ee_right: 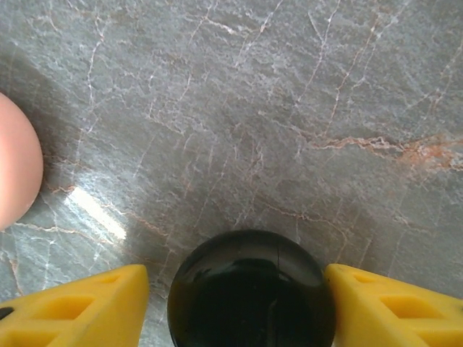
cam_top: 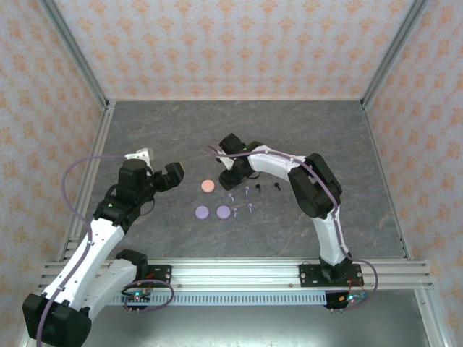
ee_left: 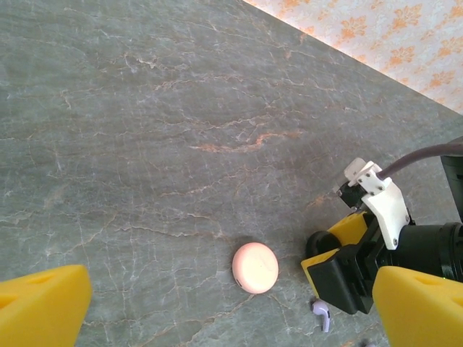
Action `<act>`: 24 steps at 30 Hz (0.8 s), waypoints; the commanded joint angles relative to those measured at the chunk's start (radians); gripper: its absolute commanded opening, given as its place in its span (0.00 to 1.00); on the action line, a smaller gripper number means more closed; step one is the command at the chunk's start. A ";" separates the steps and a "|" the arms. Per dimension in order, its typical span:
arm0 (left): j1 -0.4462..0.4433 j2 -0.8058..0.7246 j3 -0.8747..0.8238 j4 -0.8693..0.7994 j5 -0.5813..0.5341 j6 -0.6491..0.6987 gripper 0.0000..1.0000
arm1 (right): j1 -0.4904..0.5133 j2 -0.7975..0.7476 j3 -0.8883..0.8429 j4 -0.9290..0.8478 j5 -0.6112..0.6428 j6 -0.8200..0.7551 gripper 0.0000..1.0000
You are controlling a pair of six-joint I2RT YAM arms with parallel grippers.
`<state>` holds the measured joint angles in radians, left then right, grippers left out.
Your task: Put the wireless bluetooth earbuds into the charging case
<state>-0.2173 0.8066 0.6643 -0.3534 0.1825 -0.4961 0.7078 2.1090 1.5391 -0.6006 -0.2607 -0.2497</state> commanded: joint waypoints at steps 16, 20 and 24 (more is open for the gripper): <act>-0.005 -0.004 0.058 -0.025 0.028 0.023 1.00 | 0.013 -0.180 -0.111 0.084 0.110 -0.075 0.42; -0.005 0.006 0.090 -0.009 0.098 0.029 1.00 | 0.013 -0.330 -0.195 0.155 0.064 -0.128 0.42; -0.005 0.028 0.134 0.015 0.201 0.044 0.99 | 0.013 -0.500 -0.293 0.218 0.001 -0.177 0.41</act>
<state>-0.2173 0.8238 0.7490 -0.3588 0.2886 -0.4843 0.7193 1.7088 1.2881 -0.4572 -0.2134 -0.3683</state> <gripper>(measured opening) 0.996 0.438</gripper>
